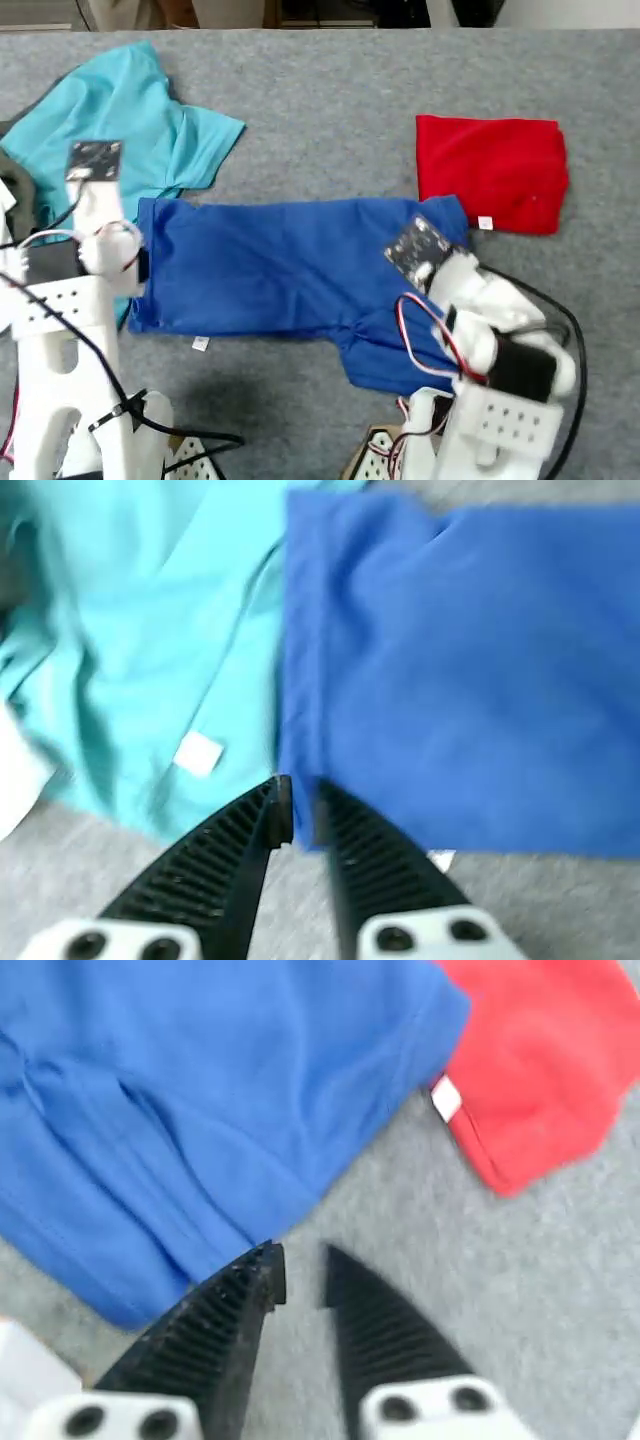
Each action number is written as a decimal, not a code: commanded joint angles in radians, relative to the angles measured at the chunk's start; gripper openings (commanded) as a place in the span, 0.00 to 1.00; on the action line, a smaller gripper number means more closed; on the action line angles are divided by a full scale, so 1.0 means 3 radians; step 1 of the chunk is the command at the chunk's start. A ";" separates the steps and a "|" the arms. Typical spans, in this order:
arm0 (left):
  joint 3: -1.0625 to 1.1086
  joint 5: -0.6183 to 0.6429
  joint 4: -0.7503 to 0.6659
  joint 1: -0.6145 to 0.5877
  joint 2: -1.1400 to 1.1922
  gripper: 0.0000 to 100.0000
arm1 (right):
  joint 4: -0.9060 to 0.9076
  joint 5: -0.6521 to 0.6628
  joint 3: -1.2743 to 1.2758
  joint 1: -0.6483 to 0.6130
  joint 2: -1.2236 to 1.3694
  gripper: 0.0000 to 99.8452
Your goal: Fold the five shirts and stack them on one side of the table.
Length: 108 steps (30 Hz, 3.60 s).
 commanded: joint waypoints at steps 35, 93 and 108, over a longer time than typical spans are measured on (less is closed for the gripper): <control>-0.1550 0.0752 -0.0235 0.0113 0.2647 0.02 | -0.0102 -0.0159 0.0274 -0.1552 0.1578 0.00; -0.2746 0.0189 0.0373 -0.0235 0.3567 0.02 | -0.0164 0.0798 0.0729 -0.1798 0.1782 0.26; -0.2762 0.0184 0.0378 -0.0199 0.3598 0.02 | -0.1151 0.0660 0.0887 -0.1941 0.2754 0.26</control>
